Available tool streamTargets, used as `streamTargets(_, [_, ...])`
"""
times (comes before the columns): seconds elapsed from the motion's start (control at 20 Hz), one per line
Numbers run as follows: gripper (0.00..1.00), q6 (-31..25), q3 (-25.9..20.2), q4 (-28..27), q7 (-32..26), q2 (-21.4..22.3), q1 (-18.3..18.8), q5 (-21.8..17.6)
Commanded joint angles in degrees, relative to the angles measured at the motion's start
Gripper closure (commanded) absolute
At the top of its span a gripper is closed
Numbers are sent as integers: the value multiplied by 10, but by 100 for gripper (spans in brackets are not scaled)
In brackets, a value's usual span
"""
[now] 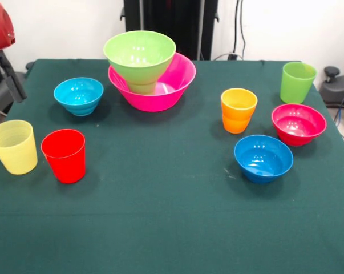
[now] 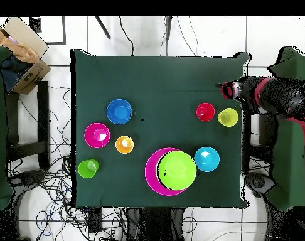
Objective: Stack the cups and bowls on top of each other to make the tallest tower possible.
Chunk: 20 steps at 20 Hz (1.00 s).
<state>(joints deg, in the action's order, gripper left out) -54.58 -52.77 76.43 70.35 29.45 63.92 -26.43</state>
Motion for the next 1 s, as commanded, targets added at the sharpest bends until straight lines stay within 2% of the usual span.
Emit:
streamTargets(0.05, [0, -108, 3, 56, -327, 32, 5, -99])
streamTargets(0.25, [0, -167, -9, 47, -410, 35, 21, -118])
streamTargets(0.5, [0, -200, -33, 58, -477, 47, 53, -108])
streamTargets(0.75, [0, -198, -34, 71, -513, 53, 58, -108])
streamTargets(0.9, [0, -178, -26, 78, -510, 46, 48, -110])
streamTargets(1.0, [0, -164, -17, 85, -486, 40, 35, -107])
